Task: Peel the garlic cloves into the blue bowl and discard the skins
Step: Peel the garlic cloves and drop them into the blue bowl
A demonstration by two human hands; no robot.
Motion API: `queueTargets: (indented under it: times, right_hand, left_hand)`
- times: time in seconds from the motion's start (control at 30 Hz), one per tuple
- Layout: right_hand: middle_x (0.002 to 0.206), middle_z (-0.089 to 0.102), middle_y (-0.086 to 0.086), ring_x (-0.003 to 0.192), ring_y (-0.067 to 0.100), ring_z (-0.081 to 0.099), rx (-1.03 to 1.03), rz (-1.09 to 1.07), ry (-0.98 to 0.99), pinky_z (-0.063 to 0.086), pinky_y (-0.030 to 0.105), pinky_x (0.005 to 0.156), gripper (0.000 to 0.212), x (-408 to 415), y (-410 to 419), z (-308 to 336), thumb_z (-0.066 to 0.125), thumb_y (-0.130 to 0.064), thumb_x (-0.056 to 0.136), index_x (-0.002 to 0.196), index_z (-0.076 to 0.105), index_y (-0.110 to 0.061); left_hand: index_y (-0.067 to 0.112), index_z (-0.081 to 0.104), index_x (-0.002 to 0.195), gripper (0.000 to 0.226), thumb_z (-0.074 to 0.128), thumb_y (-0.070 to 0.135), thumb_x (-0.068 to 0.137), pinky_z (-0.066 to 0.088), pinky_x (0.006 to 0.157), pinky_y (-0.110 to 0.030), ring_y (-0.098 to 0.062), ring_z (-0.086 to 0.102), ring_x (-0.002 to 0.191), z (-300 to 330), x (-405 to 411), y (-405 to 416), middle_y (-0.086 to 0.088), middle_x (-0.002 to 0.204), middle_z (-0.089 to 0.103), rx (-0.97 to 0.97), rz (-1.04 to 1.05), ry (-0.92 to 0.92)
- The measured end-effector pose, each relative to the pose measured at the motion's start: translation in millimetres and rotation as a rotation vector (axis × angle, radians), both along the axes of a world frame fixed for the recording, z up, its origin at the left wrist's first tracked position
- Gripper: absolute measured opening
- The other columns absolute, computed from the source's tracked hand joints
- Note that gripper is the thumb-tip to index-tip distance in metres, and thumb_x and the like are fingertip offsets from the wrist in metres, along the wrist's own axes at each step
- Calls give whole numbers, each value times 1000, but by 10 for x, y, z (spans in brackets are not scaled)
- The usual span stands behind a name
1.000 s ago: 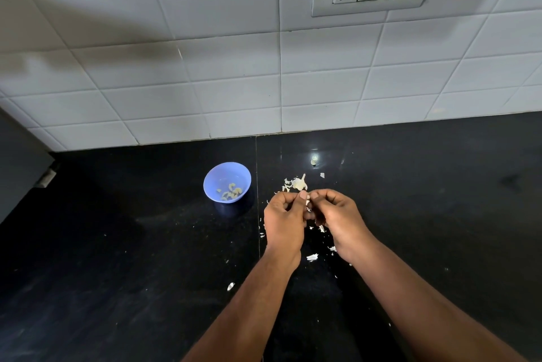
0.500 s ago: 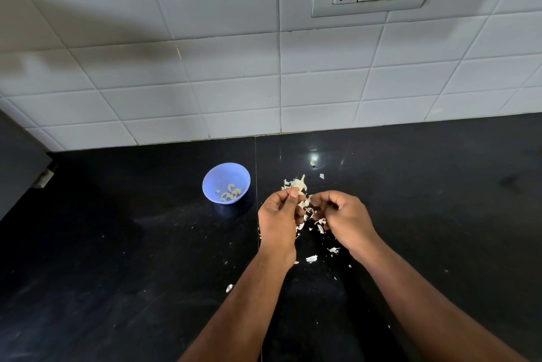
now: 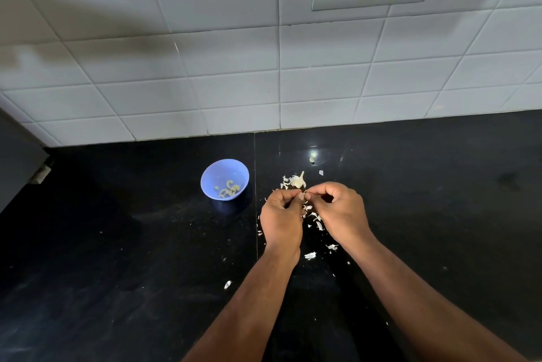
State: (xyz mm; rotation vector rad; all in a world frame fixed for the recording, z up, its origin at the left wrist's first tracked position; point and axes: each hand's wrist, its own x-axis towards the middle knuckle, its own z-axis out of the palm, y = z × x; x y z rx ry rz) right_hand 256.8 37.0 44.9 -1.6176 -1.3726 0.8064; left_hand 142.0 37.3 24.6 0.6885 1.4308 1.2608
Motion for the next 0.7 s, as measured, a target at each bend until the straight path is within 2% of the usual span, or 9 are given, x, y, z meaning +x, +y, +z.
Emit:
queueTargets:
  times: [0.1,0.17,0.23,0.3,0.43,0.5,0.57,0.63,0.7]
  right_hand:
    - [93,70,-16,87,2,67,106,1,-176,53,23,75,6,-30,-25,-60,77,-22,93,95,78,-28]
    - [94,70,-15,88,3,67,118,-48,-152,54,25,75,6,-34,-18,-87,77,-22,93,96,77,-27]
    - [91,75,-12,88,4,70,26,-106,56,57,26,80,6,-22,9,-70,78,-21,93,95,79,-26]
    - [90,79,-4,86,9,74,-84,-123,319,59,28,81,7,-10,28,-29,79,-17,92,96,81,-23]
    - [93,79,12,79,18,73,-196,-83,611,56,27,65,10,34,23,66,76,-9,94,103,79,-11]
    - [95,79,10,77,17,72,-248,-27,639,54,27,62,10,38,24,97,72,-10,97,105,79,-8]
    - [92,78,7,74,16,69,-268,22,638,54,26,60,12,34,32,110,69,-13,100,104,79,-8]
    - [89,77,6,73,15,67,-270,47,640,54,27,60,15,19,29,121,67,-15,102,103,80,-7]
    - [87,77,6,72,16,67,-271,38,633,53,27,60,18,8,25,114,65,-17,103,102,80,-7]
  left_hand:
    - [18,75,93,11,76,7,95,60,77,-29,-9,69,77,0,39,8,1,90,79,3,30,47]
    - [16,74,95,7,76,9,95,56,69,-26,-8,65,70,30,54,9,1,86,77,3,-7,53]
    - [13,73,96,4,77,14,96,51,61,-25,-8,57,61,59,37,0,-3,80,74,-11,-52,48]
    - [13,72,89,17,83,26,92,49,58,-27,-9,54,58,51,-10,5,-2,72,71,-39,-64,102]
    - [16,48,68,50,84,45,89,40,57,-34,-15,41,60,32,-53,13,3,59,48,-73,-9,183]
    - [16,61,75,38,74,43,98,43,61,-34,-13,47,64,57,-68,25,5,64,58,-21,-26,123]
    - [22,78,94,16,69,32,103,49,64,-29,-10,61,73,115,-78,29,3,82,75,36,-105,1]
    - [23,80,102,12,68,24,104,50,62,-26,-11,66,77,159,-92,28,-2,91,78,70,-166,-48]
    - [21,80,102,9,72,23,101,50,61,-24,-11,67,77,164,-102,32,-3,89,79,71,-159,-43]
